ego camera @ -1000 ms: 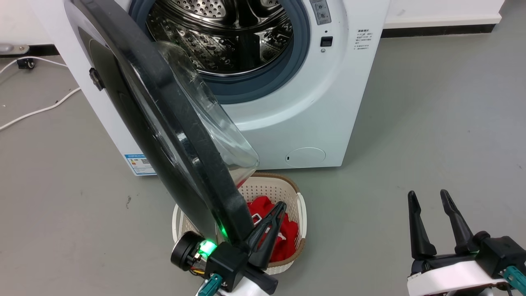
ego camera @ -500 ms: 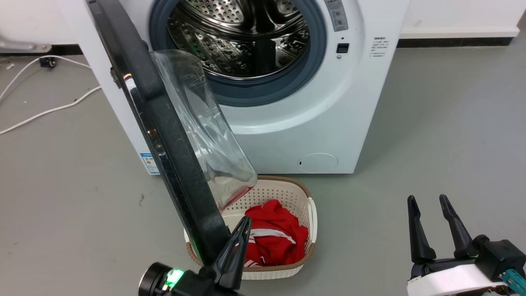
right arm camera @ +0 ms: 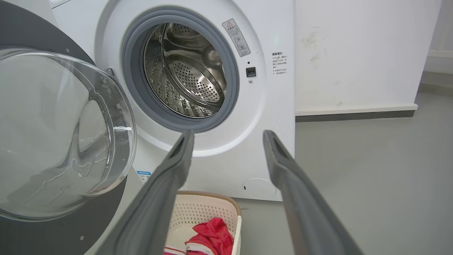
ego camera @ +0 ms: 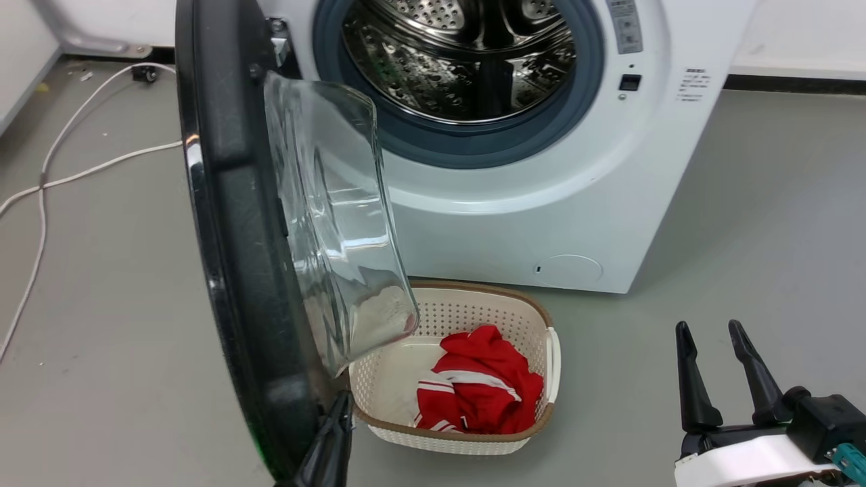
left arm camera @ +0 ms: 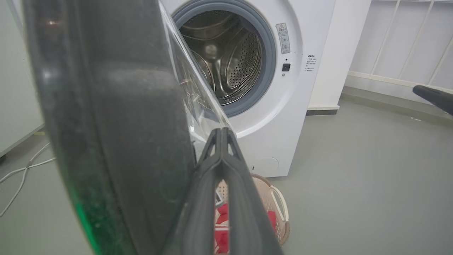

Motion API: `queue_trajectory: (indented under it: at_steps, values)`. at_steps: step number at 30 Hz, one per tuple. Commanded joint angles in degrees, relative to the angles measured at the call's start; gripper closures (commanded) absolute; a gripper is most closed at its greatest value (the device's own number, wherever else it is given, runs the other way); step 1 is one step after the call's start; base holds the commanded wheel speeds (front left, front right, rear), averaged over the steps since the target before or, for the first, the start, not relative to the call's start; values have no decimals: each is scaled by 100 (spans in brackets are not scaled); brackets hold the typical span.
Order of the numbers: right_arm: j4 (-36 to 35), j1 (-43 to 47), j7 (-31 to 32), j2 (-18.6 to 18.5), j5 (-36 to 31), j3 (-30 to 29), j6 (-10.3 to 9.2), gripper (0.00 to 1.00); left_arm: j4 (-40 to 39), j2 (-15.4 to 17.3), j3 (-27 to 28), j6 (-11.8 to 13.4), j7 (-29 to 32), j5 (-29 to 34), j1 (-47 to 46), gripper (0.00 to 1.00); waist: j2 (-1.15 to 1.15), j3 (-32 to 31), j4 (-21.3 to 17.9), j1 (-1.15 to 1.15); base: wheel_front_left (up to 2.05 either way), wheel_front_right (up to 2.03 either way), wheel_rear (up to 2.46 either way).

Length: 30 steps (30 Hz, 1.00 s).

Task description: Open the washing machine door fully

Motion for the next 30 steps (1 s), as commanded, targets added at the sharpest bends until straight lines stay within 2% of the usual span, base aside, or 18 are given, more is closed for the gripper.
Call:
queue_trajectory:
  at_steps: [1,10,16,25,30]
  values:
    - [-12,44,-10,8,-36,-34,-2,0,-84,24,142,109,16,38,121,100,0,46,140,0,0,0,0]
    - [34,25,-10,8,-50,-74,-2,0,-330,-29,727,434,15,34,411,100,0,78,444,0,0,0,0]
    - [30,2,-5,8,-67,-83,-2,0,-297,15,1251,522,16,-48,440,100,0,88,499,0,0,0,0]
    - [-33,-102,80,8,-106,-72,-2,0,94,271,2353,349,15,-355,-101,100,0,191,482,0,0,0,0]
    - [-77,-161,128,8,-122,-33,-2,0,516,539,2921,168,15,-479,-489,100,0,293,391,0,0,0,0]
